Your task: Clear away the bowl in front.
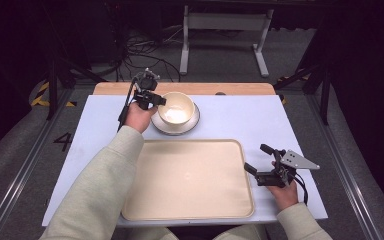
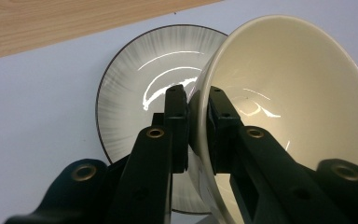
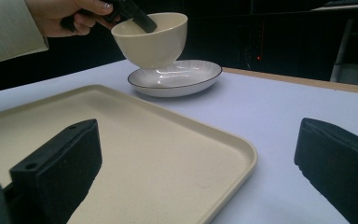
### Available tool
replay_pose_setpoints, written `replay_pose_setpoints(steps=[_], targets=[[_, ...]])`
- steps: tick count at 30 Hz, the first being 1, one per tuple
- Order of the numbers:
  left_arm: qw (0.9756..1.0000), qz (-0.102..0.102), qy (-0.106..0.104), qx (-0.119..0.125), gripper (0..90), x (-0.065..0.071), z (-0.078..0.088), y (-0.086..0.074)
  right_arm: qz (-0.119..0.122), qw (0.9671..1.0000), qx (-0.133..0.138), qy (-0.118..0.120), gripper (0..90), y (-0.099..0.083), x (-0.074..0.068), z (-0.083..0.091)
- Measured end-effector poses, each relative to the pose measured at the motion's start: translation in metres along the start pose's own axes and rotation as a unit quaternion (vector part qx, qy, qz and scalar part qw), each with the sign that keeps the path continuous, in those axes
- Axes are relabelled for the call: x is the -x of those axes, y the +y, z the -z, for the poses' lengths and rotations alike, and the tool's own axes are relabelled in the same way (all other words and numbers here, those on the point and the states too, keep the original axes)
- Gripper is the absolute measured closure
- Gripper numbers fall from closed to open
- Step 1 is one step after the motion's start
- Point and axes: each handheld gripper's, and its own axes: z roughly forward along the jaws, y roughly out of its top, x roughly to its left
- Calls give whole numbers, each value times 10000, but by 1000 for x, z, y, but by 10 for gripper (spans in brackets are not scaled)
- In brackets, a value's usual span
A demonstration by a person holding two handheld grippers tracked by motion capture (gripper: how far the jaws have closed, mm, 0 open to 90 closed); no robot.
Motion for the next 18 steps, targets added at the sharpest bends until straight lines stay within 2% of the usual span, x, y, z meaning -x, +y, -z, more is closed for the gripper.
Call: replay_pose_setpoints(steps=[13,16,18], targets=[[9993,-333,-193,7,816,11,27,-4,-36,10000,23,4,8,0,0,1],[9987,-458,-216,-3,816,15,32,-5,-48,10000,26,3,8,0,1,1],[9978,-621,-232,1,814,18,37,-7,-47,10000,29,0,8,0,1,1]])
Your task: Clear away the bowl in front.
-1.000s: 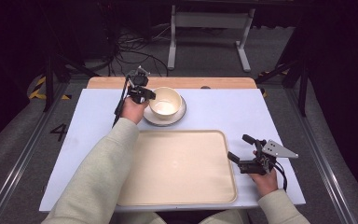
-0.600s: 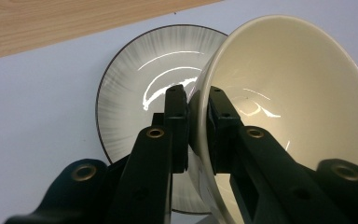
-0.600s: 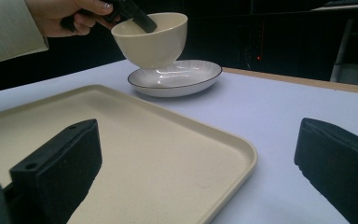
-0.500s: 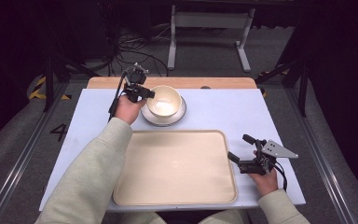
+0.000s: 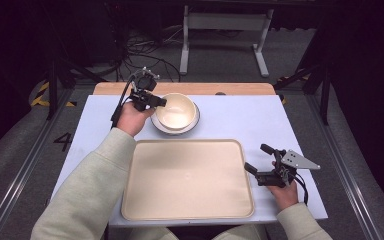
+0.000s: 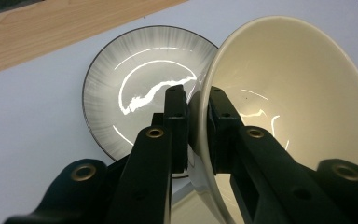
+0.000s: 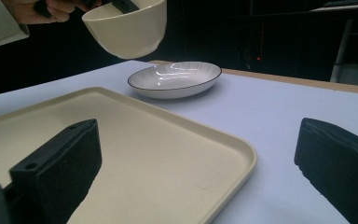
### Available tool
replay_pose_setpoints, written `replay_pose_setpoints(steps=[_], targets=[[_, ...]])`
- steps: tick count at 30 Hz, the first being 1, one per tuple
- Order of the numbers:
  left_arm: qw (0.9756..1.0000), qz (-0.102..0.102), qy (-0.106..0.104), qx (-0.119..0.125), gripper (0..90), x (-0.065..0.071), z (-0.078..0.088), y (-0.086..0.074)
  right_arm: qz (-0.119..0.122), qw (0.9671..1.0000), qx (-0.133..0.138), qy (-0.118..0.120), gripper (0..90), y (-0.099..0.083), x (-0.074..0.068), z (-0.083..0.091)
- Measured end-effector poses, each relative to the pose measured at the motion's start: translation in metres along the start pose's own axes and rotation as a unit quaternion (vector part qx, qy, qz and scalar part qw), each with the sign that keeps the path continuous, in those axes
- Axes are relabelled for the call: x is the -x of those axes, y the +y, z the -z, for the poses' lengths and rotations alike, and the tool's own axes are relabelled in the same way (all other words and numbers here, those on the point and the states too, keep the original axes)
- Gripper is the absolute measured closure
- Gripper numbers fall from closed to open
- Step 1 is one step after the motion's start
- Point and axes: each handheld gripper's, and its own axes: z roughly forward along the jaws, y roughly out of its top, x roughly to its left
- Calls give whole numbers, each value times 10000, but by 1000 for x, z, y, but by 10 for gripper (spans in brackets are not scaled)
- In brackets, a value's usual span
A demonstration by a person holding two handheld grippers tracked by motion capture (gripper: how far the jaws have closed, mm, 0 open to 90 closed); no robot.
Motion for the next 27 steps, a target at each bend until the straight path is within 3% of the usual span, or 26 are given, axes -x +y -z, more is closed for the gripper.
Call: replay_pose_setpoints(steps=[11,22,27], targets=[[9992,-287,-242,-104,815,17,14,-5,6,10000,-1,13,8,0,0,0],[9948,-859,-439,-340,817,40,25,-11,-3,10000,-1,13,8,0,0,0],[9931,-982,-523,-373,817,47,30,-13,-13,10000,-4,13,8,0,0,0]])
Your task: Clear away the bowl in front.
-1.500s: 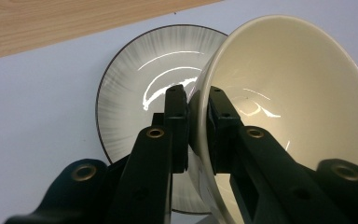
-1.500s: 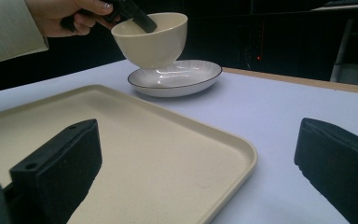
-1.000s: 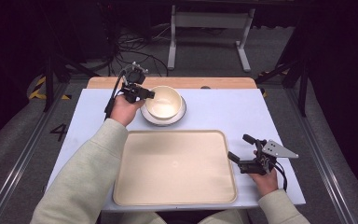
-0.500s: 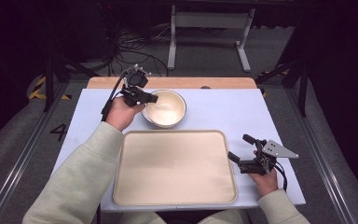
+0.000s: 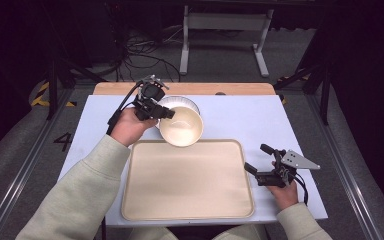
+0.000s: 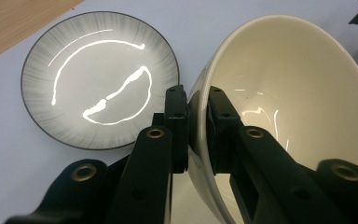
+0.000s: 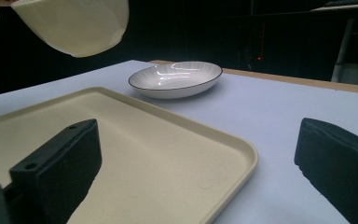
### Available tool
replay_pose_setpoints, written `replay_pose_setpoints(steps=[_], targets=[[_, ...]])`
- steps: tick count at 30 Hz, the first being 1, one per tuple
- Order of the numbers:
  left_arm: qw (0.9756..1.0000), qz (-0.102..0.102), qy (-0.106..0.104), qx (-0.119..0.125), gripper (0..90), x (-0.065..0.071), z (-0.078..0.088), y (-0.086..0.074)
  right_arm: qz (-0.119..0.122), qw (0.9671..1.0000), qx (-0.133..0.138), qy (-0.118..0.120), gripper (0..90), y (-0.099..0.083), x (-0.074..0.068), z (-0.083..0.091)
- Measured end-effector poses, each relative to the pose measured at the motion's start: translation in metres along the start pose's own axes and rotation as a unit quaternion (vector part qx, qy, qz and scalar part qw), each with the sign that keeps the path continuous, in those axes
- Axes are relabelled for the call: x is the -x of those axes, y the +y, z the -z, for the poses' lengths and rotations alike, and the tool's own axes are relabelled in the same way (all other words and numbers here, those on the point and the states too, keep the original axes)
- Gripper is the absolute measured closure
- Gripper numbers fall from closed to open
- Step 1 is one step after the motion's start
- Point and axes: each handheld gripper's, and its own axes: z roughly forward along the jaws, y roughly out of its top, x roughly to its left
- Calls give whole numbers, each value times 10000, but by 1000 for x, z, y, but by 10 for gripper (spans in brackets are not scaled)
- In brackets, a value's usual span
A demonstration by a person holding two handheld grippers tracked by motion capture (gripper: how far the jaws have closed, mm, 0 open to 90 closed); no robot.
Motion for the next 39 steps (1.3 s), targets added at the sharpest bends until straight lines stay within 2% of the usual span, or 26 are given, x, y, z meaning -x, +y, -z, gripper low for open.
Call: replay_pose_setpoints(steps=[7,13,16,20,25,39], targets=[[9996,-239,-115,-116,818,8,5,-3,-2,10000,3,16,8,0,0,0],[9980,-534,-239,-253,818,16,6,-5,-2,10000,0,21,8,0,0,0],[9974,-604,-279,-279,818,19,5,-6,-1,10000,1,22,8,0,0,0],[9949,-845,-371,-398,818,24,3,-7,-2,10000,1,23,8,0,0,0],[9922,-1034,-453,-530,818,30,-2,-7,-4,10000,3,28,8,0,0,0],[9864,-1271,-597,-853,819,40,-21,-12,-11,10000,8,33,8,0,0,0]])
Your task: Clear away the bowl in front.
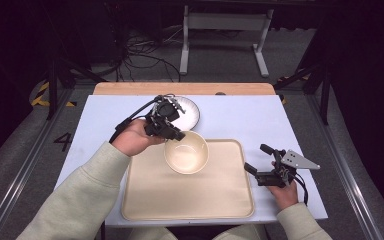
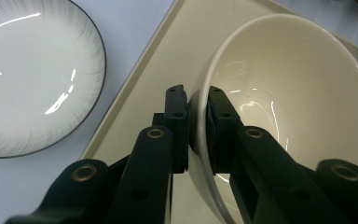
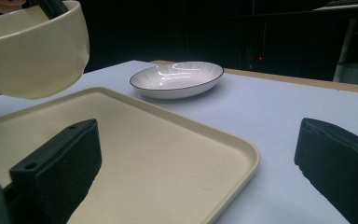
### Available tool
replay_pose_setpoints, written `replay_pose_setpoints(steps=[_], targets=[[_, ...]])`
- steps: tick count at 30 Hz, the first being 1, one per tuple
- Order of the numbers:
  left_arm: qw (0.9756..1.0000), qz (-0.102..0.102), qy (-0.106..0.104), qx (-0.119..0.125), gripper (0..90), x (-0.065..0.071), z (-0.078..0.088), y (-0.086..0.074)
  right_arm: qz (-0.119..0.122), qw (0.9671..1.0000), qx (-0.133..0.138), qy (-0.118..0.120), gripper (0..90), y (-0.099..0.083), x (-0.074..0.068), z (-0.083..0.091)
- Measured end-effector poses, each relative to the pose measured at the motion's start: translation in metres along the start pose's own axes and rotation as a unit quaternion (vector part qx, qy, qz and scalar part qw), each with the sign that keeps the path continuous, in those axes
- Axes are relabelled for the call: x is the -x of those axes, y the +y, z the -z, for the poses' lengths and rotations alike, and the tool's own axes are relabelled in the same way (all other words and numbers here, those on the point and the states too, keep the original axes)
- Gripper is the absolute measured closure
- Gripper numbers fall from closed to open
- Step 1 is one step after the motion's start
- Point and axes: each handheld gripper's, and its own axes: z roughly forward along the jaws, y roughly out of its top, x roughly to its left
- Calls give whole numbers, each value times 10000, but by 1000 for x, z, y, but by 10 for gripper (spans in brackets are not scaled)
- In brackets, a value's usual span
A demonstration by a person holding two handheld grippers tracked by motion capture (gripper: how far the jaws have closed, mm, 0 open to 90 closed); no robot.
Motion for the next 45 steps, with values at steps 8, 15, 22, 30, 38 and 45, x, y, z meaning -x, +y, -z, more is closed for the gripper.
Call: replay_pose_setpoints(steps=[8,15,22,30,38,45], targets=[[9998,-40,-77,-174,819,2,-18,-2,-2,10000,6,6,8,0,0,0],[9991,-131,-94,-386,819,3,-28,-3,-7,10000,3,9,8,0,1,0],[9986,-133,-137,-499,819,4,-40,-6,-20,10000,7,16,8,0,1,0],[9977,-187,-179,-622,819,7,-52,-6,-38,10000,20,23,8,0,1,0],[9972,-167,-269,-679,820,10,-61,-8,-43,10000,21,26,7,0,1,0],[9965,-193,-298,-751,820,11,-65,-10,-40,10000,18,28,8,0,1,0]])
